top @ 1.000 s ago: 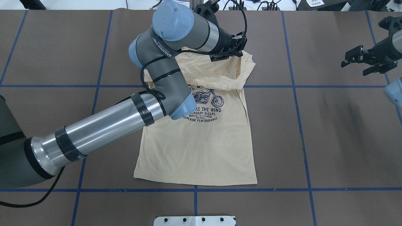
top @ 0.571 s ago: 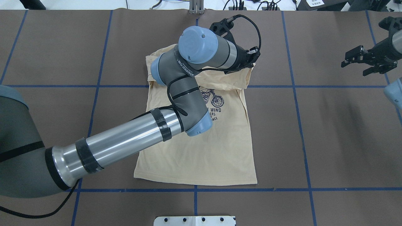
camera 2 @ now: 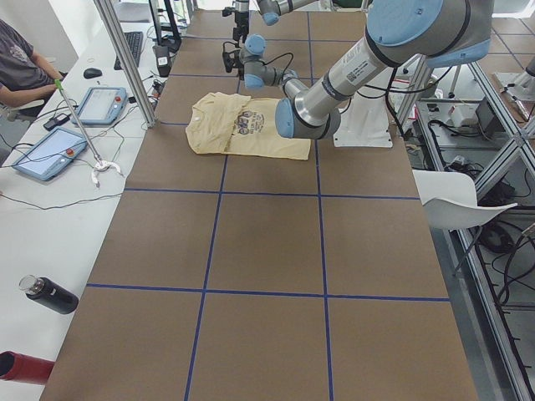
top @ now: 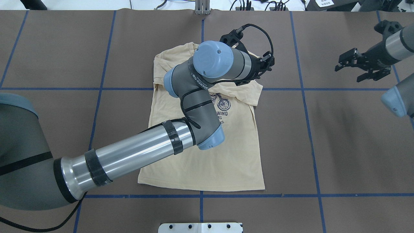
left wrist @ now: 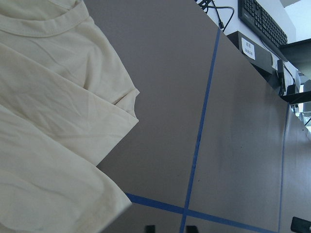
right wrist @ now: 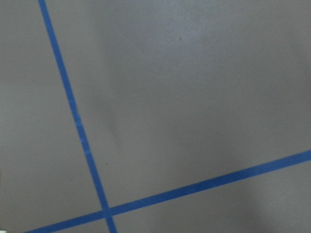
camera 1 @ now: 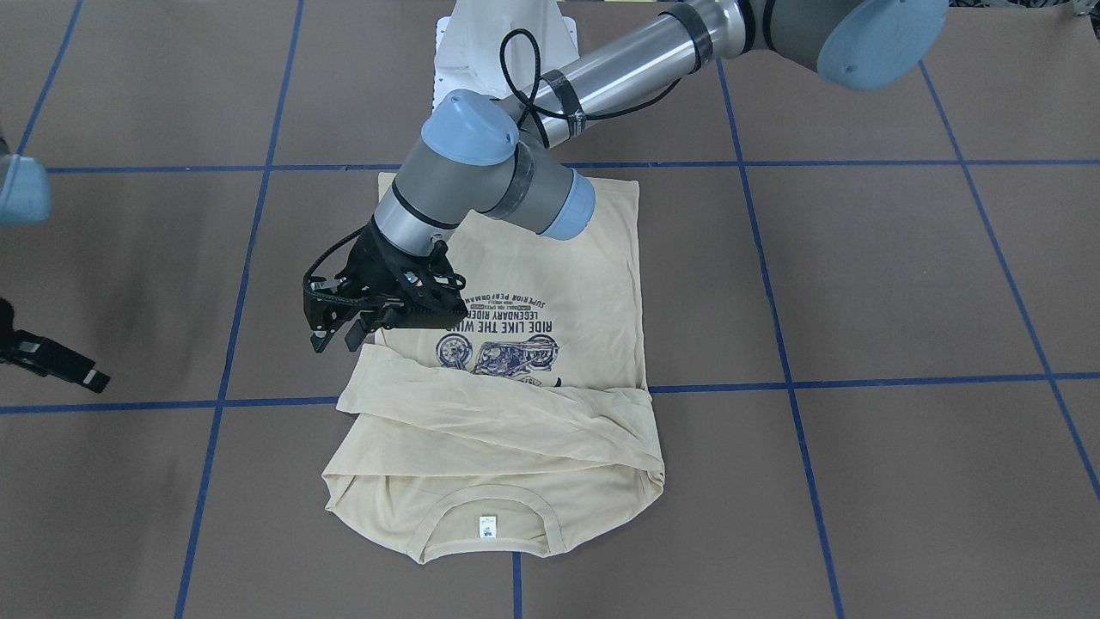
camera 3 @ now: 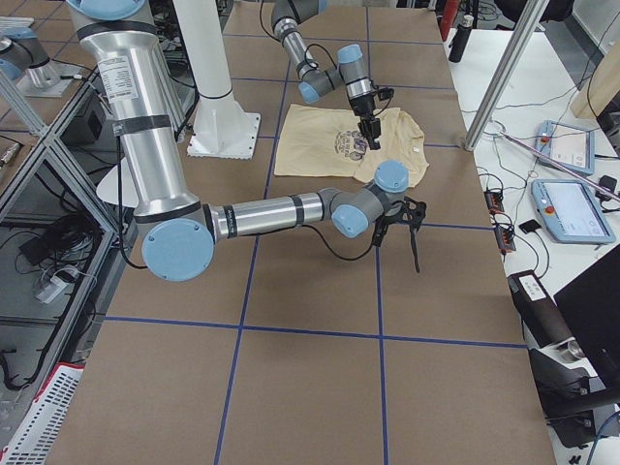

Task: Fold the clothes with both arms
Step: 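Move the right gripper to the shirt hem corner nearest the robot, then move the left gripper to the other hem corner while the right gripper holds its corner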

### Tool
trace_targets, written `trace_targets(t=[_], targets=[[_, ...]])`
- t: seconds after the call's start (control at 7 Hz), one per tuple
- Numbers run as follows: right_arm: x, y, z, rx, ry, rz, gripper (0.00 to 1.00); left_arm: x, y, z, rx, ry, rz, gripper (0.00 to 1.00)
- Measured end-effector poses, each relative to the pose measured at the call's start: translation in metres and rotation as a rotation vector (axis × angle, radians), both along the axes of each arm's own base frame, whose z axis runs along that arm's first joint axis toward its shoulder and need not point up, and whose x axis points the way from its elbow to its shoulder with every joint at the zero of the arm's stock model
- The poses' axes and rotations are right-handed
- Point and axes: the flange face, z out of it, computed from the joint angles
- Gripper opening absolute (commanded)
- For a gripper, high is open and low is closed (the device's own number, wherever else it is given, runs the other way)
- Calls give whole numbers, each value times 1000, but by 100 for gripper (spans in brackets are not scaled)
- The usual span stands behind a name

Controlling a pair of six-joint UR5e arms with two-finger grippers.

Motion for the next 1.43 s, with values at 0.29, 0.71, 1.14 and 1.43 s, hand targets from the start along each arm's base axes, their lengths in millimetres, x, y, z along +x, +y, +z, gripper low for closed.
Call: trace_targets(t=[0.29, 0.71, 1.14, 1.43], targets=[[-92, 66, -77, -86, -45, 92, 99, -38, -13, 26, 19, 2, 27, 91], [-201, 205, -142, -173, -94, 193, 93, -143, -8, 143, 146, -64, 107, 90], [-261, 319, -154, -271, -41, 285, 90, -186, -10, 182, 183, -98, 125, 90], [-270, 351, -153, -324, -5, 318, 86, -187, -10, 184, 185, -100, 123, 90]])
